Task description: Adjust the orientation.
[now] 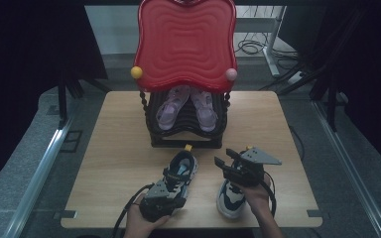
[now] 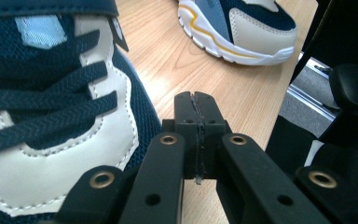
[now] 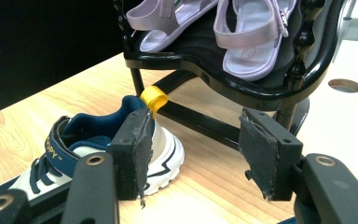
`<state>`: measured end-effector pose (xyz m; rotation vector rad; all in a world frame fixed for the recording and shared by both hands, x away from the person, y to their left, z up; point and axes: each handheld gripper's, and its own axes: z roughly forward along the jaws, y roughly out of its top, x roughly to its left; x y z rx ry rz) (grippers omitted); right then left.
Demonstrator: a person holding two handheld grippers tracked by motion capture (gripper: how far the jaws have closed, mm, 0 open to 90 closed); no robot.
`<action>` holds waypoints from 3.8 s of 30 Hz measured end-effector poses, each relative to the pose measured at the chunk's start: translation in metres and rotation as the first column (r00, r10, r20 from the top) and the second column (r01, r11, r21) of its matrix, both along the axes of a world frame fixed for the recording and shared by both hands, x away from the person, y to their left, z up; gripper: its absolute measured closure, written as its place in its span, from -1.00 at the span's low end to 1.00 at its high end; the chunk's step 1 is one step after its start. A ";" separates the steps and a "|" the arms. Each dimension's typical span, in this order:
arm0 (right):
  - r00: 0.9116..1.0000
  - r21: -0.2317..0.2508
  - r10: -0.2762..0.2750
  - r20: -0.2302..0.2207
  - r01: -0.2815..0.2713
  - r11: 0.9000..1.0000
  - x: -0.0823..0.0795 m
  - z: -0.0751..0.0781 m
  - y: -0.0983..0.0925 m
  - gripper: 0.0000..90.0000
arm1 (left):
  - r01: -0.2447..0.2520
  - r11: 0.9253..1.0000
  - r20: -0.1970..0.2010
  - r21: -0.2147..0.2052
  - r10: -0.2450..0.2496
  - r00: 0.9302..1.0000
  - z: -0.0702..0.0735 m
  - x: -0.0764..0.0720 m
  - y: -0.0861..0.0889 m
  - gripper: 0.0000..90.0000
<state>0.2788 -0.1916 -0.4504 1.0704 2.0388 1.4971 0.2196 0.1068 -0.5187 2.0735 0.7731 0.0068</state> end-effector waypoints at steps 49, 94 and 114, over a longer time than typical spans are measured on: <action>0.999 0.051 -0.015 -0.034 0.017 0.999 0.004 -0.002 -0.007 -0.01 | -0.038 0.997 -0.097 0.061 0.044 0.994 0.002 0.010 0.045 1.00; 0.999 0.046 -0.014 -0.029 0.015 0.999 0.006 -0.004 -0.006 -0.02 | -0.041 0.995 -0.094 0.092 0.050 0.994 0.003 0.005 0.055 1.00; 0.999 0.039 -0.011 -0.036 0.013 0.999 0.007 -0.006 -0.005 -0.02 | -0.079 0.989 -0.090 0.128 0.091 0.992 -0.002 0.006 0.067 1.00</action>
